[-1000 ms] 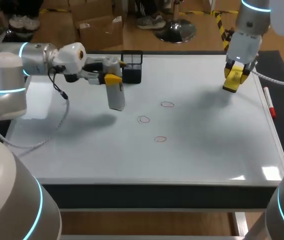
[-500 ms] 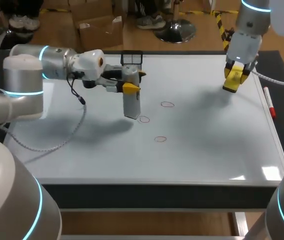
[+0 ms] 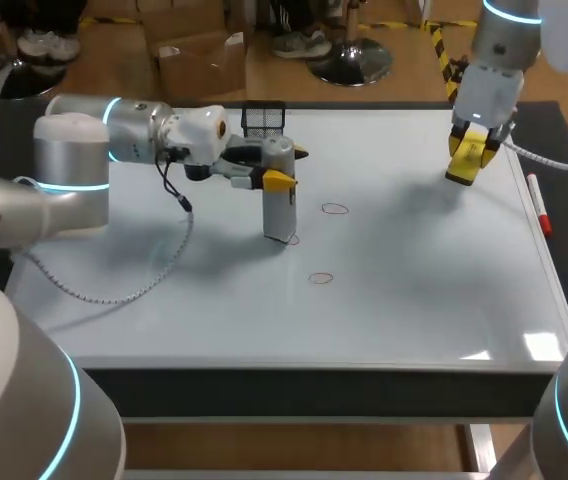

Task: Pick up the inspection probe, press it on each red-marked spot on the whiteboard one by one, put down the probe, pick up the eraser, and wipe off all the red marks.

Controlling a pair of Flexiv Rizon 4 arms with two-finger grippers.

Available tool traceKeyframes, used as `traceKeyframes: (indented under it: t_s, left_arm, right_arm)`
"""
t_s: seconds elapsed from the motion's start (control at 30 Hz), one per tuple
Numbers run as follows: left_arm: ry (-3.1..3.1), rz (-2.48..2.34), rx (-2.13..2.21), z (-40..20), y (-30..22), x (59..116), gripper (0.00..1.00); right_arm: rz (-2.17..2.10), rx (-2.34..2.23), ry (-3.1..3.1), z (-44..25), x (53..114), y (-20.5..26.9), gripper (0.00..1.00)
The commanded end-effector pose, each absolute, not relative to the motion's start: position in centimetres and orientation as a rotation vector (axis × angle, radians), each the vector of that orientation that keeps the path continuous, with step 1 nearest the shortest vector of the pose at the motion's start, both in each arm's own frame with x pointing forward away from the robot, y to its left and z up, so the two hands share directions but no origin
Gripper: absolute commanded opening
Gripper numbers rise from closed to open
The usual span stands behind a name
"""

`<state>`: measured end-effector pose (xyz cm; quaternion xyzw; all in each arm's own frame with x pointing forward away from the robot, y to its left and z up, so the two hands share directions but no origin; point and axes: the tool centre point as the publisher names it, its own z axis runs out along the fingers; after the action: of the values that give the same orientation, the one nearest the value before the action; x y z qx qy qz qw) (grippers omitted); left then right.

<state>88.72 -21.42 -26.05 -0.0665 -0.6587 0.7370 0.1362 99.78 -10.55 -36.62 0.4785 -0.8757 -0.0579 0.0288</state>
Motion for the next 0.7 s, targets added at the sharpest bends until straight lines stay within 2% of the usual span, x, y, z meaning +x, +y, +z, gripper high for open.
traceKeyframes:
  t_s: [0.03, 0.7]
  left_arm:
    - [-1.88, 2.138, -0.195, -26.8, -21.7, 89.4, 0.0]
    - [-1.906, 2.109, -0.202, -27.8, -21.8, 89.7, 0.0]
  right_arm:
    - [-0.174, 1.478, -2.699, -36.5, 99.8, -10.6, 0.0]
    - [-0.174, 1.478, -2.699, -36.5, 99.8, -10.6, 0.0]
